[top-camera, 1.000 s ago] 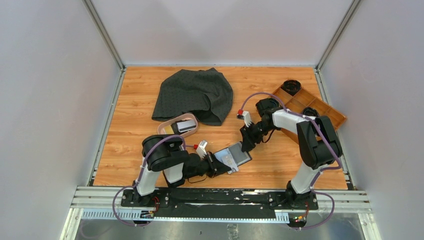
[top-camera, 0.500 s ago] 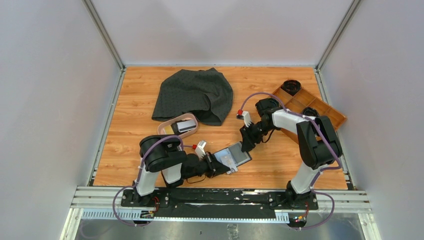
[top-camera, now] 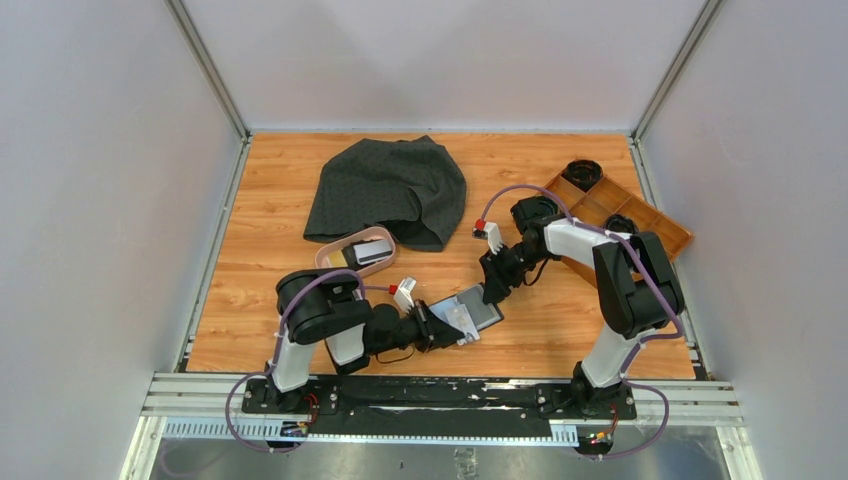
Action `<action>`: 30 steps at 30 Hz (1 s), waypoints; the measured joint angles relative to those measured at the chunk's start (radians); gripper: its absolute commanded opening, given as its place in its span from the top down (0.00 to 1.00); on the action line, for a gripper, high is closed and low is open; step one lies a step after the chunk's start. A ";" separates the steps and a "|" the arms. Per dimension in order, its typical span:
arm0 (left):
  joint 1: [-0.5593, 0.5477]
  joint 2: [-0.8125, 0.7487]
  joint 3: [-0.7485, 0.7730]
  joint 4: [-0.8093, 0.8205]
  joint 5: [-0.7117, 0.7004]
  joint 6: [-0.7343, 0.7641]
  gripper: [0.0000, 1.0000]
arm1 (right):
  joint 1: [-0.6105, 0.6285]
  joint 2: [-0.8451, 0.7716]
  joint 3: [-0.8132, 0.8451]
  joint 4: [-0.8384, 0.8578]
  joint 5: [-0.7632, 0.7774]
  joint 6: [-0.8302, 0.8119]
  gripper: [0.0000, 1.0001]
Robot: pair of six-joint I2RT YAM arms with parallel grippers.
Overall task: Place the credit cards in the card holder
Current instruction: Insert the credit card into the card holder.
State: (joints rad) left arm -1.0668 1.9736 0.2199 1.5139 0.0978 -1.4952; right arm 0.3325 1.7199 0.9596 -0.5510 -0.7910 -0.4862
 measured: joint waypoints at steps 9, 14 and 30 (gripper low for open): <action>0.015 0.026 0.019 0.000 0.011 -0.001 1.00 | 0.000 0.000 0.000 0.000 0.000 0.000 0.51; 0.019 0.038 0.015 0.001 0.011 -0.002 1.00 | 0.002 0.000 0.001 -0.002 0.002 0.000 0.51; 0.029 0.057 0.016 0.001 0.018 -0.010 1.00 | 0.005 0.005 0.009 -0.010 0.008 0.000 0.51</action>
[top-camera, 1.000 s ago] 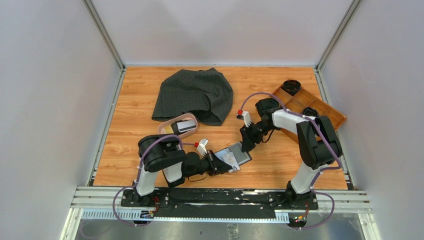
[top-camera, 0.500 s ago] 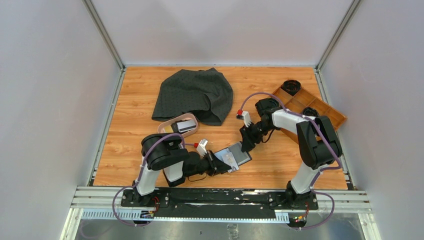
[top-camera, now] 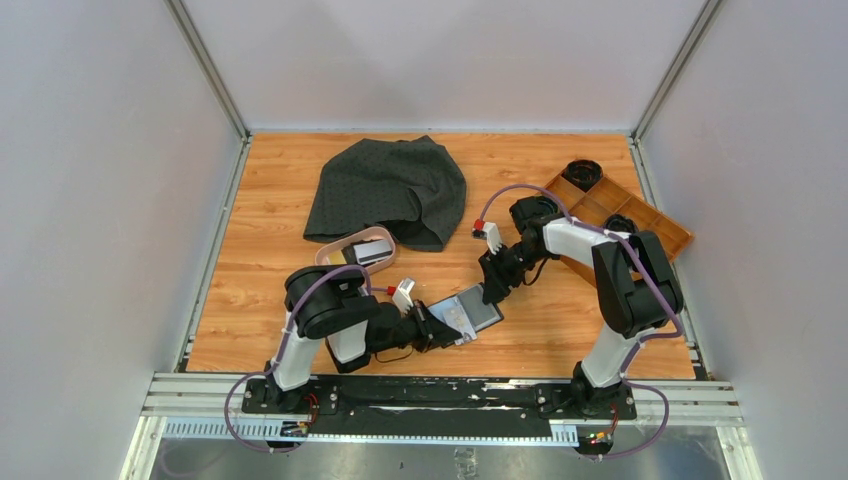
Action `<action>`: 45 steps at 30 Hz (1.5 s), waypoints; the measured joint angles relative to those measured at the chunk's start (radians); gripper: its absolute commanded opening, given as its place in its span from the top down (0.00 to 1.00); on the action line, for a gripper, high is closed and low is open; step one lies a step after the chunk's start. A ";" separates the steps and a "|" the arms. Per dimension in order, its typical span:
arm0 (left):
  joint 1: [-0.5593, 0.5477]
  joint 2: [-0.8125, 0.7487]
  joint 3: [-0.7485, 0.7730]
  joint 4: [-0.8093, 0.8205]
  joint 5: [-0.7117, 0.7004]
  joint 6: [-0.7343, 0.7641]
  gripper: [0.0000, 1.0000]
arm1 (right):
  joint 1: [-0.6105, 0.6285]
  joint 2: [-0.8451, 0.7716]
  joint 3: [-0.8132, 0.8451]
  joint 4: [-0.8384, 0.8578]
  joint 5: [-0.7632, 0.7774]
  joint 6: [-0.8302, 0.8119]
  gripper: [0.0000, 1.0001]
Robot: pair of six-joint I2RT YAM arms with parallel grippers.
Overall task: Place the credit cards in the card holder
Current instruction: Insert the credit card into the card holder.
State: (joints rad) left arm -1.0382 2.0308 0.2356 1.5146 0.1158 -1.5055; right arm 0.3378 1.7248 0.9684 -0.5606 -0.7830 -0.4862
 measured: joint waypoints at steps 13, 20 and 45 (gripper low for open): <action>0.015 -0.010 -0.013 0.000 0.023 -0.010 1.00 | 0.000 0.001 0.002 -0.002 0.000 0.000 0.51; 0.015 -0.068 -0.053 0.000 0.032 -0.001 1.00 | 0.006 0.002 0.003 -0.002 0.000 0.000 0.51; 0.015 -0.026 0.005 0.001 0.054 0.001 1.00 | 0.007 0.004 0.005 -0.005 0.000 0.000 0.51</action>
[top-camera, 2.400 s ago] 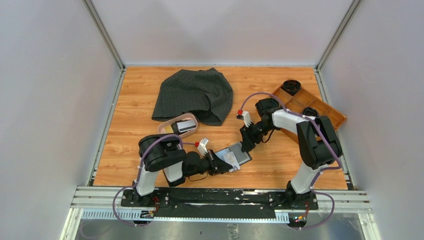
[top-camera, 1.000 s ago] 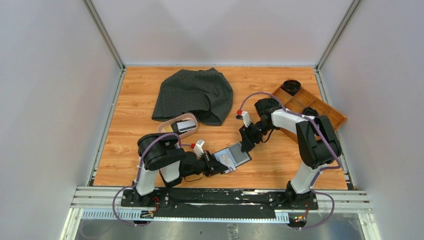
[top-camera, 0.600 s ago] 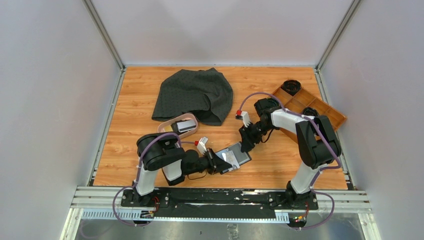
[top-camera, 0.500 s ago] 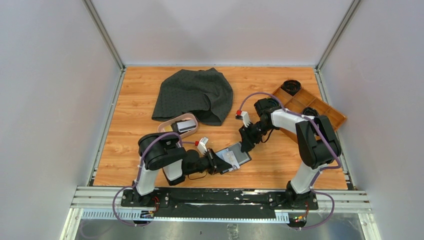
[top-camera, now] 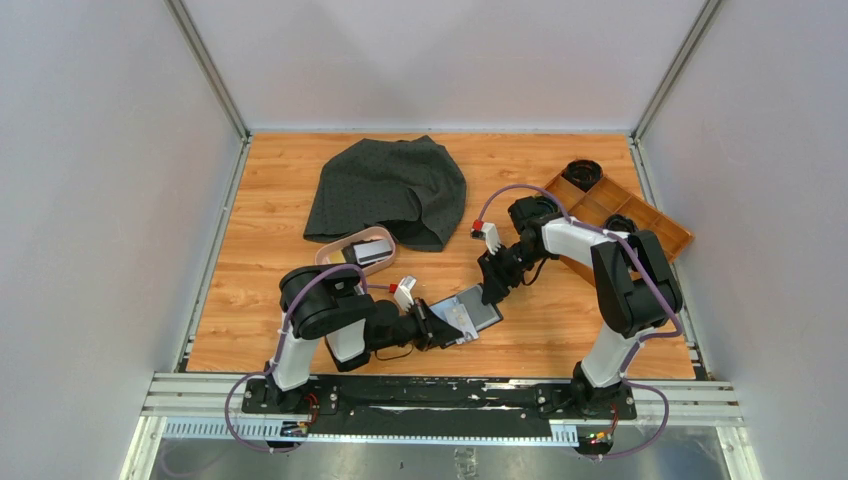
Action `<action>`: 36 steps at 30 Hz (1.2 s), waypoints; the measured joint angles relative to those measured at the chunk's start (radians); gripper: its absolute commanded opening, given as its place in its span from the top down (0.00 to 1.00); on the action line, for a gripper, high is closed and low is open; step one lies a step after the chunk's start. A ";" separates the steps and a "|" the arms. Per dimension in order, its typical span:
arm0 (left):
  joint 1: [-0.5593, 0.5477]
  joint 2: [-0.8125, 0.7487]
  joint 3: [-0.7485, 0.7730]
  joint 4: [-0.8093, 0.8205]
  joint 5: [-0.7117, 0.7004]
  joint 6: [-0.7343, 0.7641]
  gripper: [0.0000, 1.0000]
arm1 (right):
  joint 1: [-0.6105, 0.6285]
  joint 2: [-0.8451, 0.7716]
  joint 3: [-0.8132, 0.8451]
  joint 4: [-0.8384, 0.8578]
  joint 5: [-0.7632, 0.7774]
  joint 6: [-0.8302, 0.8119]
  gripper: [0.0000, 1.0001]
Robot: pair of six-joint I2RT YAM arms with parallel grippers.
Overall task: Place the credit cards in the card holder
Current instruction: Insert the credit card into the card holder.
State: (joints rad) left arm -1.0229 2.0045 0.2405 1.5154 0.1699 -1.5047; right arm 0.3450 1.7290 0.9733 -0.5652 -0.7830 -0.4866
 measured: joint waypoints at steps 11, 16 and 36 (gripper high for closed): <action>0.000 0.000 -0.011 0.000 -0.009 0.000 1.00 | 0.000 0.001 0.000 0.000 0.000 0.000 0.51; 0.001 0.002 -0.011 0.000 -0.008 -0.001 1.00 | 0.000 0.001 0.000 0.000 0.000 0.000 0.51; 0.017 0.027 0.018 0.001 0.004 -0.031 1.00 | 0.000 0.001 0.000 -0.001 0.000 0.000 0.51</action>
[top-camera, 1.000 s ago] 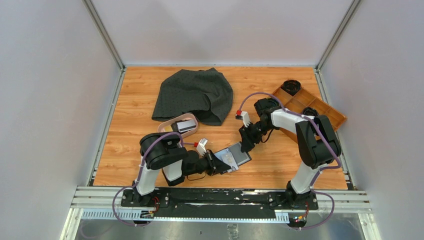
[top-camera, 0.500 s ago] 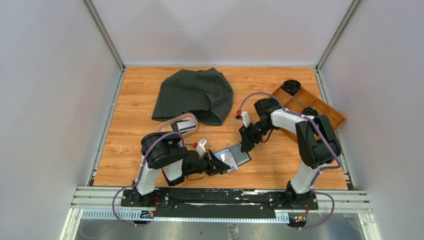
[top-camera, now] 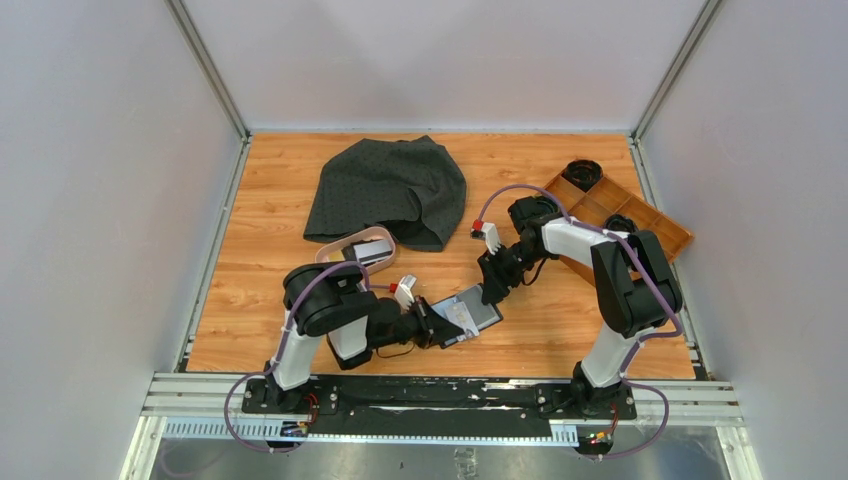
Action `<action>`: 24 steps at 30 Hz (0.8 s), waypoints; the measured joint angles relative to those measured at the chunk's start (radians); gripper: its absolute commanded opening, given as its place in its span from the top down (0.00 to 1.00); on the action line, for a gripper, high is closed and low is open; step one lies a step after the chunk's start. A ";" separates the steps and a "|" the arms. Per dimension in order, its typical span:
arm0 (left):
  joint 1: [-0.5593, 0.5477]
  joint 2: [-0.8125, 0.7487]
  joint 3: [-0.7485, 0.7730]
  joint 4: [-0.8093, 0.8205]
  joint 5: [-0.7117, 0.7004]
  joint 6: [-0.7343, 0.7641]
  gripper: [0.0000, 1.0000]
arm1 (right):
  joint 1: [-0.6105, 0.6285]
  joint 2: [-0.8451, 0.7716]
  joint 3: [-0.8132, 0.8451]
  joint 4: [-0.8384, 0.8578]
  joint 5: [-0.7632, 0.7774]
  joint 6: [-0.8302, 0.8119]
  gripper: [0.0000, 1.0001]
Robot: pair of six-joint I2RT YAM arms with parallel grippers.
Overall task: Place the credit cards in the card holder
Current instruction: Insert the credit card into the card holder.
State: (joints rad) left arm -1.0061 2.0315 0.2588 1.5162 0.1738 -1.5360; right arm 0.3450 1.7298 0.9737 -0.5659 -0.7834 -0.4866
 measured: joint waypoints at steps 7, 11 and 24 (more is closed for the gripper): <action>0.012 0.007 0.006 0.000 0.002 -0.010 1.00 | 0.000 0.000 0.000 0.000 0.000 0.000 0.51; 0.018 0.009 0.006 0.000 0.002 -0.010 1.00 | 0.000 0.000 0.000 0.000 0.000 0.000 0.51; 0.044 0.057 0.071 0.005 0.033 0.010 1.00 | 0.000 0.000 0.000 0.000 0.000 0.000 0.52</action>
State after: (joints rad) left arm -0.9623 2.0884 0.3302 1.5215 0.2070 -1.5261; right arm 0.3450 1.7298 0.9737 -0.5659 -0.7830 -0.4866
